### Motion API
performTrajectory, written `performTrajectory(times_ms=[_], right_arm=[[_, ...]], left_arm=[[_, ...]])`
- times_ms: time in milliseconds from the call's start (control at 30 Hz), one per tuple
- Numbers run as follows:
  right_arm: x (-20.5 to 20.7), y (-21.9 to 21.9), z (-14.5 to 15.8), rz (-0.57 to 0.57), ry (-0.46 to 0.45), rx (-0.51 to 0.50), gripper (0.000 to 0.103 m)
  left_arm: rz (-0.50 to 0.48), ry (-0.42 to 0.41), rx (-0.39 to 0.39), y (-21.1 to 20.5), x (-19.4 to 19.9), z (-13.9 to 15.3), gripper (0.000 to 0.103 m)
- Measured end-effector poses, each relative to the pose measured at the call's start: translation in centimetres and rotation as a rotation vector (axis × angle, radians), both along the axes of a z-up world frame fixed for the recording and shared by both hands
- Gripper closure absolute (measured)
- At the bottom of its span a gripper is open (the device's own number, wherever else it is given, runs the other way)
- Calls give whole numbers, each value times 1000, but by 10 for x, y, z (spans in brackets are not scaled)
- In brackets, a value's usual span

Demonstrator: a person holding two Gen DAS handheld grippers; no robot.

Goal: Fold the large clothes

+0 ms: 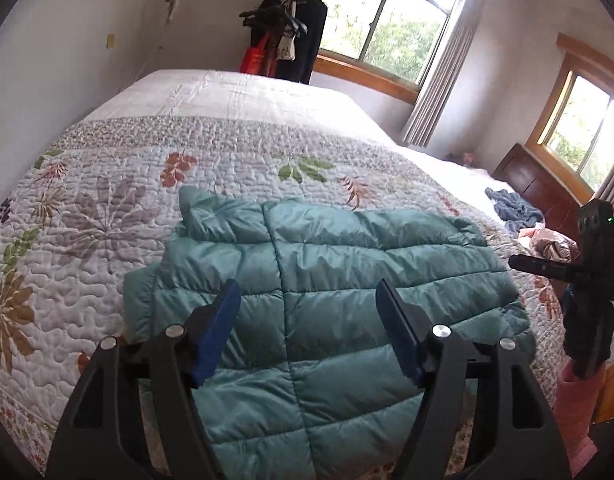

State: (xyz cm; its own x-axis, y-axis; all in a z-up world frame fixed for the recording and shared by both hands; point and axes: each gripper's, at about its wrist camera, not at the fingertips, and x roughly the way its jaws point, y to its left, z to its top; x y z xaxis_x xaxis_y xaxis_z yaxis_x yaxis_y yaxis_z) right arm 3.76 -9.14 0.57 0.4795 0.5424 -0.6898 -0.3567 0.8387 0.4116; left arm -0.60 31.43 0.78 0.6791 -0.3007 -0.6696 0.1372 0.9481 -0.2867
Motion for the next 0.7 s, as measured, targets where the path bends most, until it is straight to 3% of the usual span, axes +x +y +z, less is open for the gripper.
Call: performTrajectory(times_ms=[200, 700], right_arm=[[19, -10, -25, -32, 57, 0, 51], [35, -12, -68, -26, 139, 3, 53]], left_arm=[[35, 75, -13, 9, 16, -33, 34], [17, 37, 63, 0, 10, -54, 34]])
